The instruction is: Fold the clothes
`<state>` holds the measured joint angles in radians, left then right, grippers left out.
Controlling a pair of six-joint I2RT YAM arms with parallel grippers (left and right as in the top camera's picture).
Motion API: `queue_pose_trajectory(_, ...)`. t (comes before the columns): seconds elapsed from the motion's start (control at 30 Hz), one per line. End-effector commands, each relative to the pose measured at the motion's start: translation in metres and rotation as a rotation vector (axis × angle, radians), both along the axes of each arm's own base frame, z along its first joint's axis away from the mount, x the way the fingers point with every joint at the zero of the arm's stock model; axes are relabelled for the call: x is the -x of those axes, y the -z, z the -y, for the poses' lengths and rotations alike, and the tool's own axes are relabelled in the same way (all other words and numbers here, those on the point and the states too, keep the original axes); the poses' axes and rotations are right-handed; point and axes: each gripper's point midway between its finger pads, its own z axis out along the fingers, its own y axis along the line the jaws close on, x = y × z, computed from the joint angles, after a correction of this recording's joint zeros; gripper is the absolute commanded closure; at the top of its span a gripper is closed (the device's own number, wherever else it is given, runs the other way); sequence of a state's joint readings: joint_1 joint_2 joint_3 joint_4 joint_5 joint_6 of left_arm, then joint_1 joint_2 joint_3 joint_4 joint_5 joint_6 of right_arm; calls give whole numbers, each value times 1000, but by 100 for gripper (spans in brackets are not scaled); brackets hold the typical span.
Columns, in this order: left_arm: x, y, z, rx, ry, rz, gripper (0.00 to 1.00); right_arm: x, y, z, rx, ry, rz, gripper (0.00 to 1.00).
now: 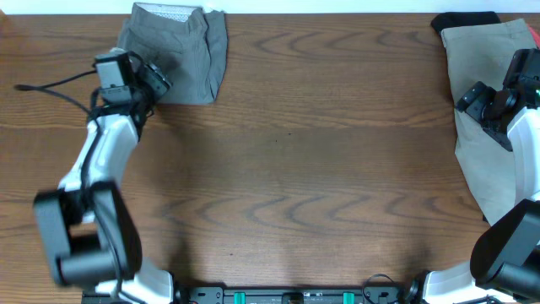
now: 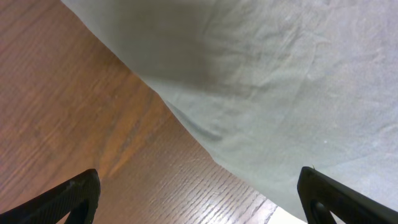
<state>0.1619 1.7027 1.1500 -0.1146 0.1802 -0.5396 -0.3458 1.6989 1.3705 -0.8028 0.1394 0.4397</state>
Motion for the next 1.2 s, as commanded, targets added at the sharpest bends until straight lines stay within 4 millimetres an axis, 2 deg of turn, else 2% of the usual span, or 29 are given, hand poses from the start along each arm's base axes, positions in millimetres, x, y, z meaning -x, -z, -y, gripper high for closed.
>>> queue_pose_trajectory(0.0,22,-23,5,8,14,-15,2,2,-7,4,20,5,9,1)
queue_pose_trajectory(0.33,140,-32,26,33,61,-319,2,2,-7,4,20,5,9,1)
queue_pose_trajectory(0.47,175,-40,38,-8,139,-344,2,2,-7,4,20,5,9,1)
queue_pose_trajectory(0.6,207,-49,62,-33,245,-314,2,2,-7,4,20,4,9,1)
queue_pose_trajectory(0.73,234,-55,89,-21,364,-235,2,2,-7,4,20,5,9,1)
queue_pose_trajectory(0.9,269,-44,107,-29,441,-172,2,2,-7,4,20,5,9,1)
queue_pose_trajectory(1.03,289,-32,112,-22,457,-136,2,2,-7,4,20,5,9,1)
queue_pose_trajectory(1.17,293,-33,112,9,419,-110,2,2,-7,4,20,5,9,1)
